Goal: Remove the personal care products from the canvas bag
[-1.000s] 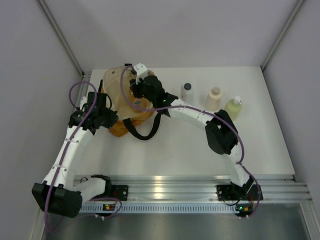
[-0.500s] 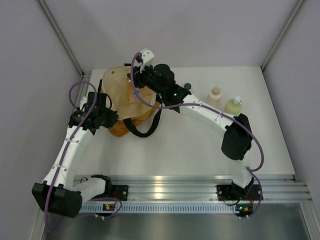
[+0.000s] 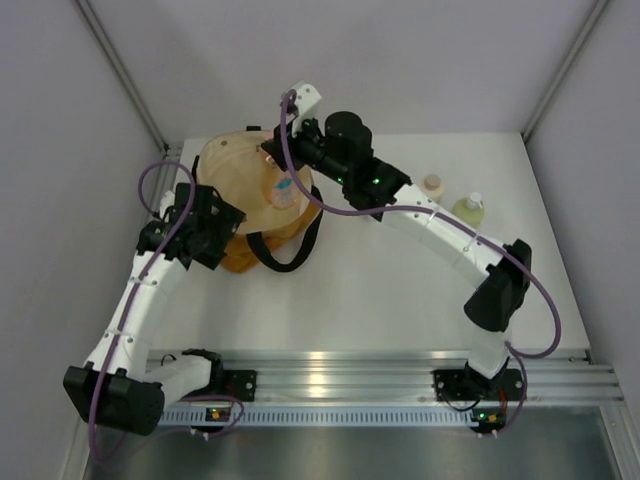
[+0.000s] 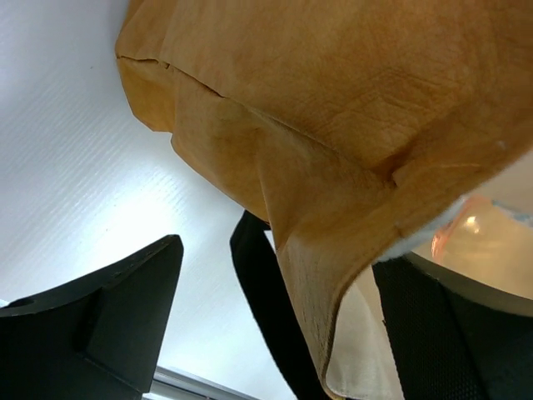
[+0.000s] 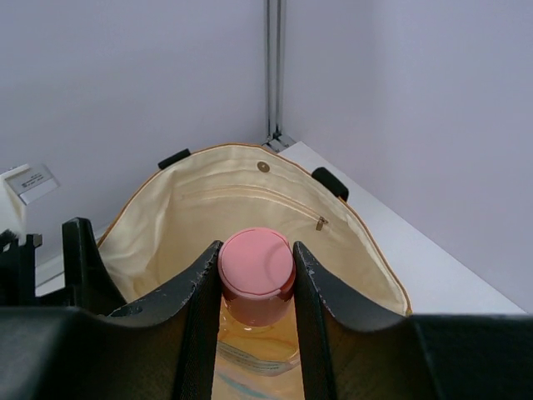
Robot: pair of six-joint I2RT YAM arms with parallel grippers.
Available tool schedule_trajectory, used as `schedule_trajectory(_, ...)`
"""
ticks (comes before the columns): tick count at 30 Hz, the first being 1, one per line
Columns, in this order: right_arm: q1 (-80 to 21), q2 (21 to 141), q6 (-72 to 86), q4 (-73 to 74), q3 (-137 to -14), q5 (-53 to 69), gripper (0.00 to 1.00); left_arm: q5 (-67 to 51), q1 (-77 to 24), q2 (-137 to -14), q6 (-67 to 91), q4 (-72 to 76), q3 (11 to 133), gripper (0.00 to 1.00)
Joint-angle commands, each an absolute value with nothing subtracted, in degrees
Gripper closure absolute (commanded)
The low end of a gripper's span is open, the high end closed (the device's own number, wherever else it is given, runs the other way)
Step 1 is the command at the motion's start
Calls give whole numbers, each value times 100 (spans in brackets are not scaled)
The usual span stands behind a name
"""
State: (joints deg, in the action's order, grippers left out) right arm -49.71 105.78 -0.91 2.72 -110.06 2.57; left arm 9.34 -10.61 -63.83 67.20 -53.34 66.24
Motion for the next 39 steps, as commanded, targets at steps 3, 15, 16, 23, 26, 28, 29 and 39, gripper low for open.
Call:
schedule_trajectory(3, -4940, 9510, -167, -168, -11584, 308, 100, 1371, -1063, -6152, 6163, -5247, 7224, 2)
schedule_trajectory(15, -4755, 8930, -140, 165, -11619, 53, 100, 1468, -1063, -6030, 5134, -5010, 7831, 2)
schedule_trajectory(16, -4746, 8886, -245, 202, -11593, 1, 100, 1476, -1063, -6003, 5089, -5001, 7857, 2)
schedule_trajectory(23, -4133, 8316, -45, 308, -10847, -387, 100, 1424, -1063, -5827, 4290, -4852, 8428, 2)
schedule_trajectory(26, -3728, 7947, 272, 159, -10180, -395, 100, 1433, -1055, -5801, 3912, -4860, 8674, 2)
schedule_trajectory(28, -3569, 7683, 272, -464, -9293, -492, 100, 1441, -1063, -5748, 3657, -4852, 8727, 2)
schedule_trajectory(29, -3386, 7447, 290, -614, -9046, -492, 100, 1502, -1063, -5687, 3534, -4852, 8736, 2)
schedule_trajectory(39, -2356, 6505, 352, -2038, -6226, -457, 100, 1644, -1063, -5397, 3314, -4887, 8446, 2)
